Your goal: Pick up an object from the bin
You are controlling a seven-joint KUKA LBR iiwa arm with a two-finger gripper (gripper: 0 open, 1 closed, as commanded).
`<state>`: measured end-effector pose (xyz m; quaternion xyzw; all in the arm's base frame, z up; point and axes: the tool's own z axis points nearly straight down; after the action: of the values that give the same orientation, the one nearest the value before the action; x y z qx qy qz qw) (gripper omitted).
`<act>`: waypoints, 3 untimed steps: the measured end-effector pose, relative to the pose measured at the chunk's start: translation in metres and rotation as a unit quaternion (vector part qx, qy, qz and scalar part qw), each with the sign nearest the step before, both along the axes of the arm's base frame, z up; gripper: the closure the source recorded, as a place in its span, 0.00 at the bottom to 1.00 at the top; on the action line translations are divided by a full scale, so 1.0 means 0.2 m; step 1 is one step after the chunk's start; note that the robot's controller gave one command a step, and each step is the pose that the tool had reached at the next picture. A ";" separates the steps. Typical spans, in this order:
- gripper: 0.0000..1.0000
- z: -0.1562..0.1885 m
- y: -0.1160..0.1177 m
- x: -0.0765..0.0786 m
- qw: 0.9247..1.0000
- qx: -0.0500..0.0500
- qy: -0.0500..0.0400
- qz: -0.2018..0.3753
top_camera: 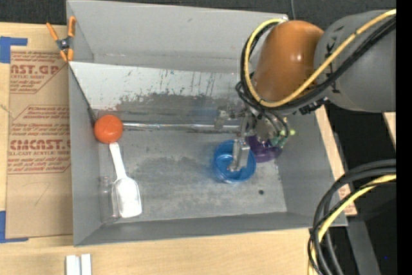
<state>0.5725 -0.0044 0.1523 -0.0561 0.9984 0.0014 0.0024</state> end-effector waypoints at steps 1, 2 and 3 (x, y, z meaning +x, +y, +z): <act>1.00 0.00 0.00 0.00 1.000 0.000 0.000 0.000; 1.00 0.00 0.00 0.00 1.000 0.000 0.000 0.000; 1.00 -0.18 -0.08 -0.02 0.998 0.000 -0.001 0.068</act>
Offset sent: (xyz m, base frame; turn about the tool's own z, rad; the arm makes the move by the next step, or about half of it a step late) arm 0.0000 0.0000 0.0000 0.0000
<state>0.5685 -0.0198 0.1160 -0.1240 0.9923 0.0011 0.0038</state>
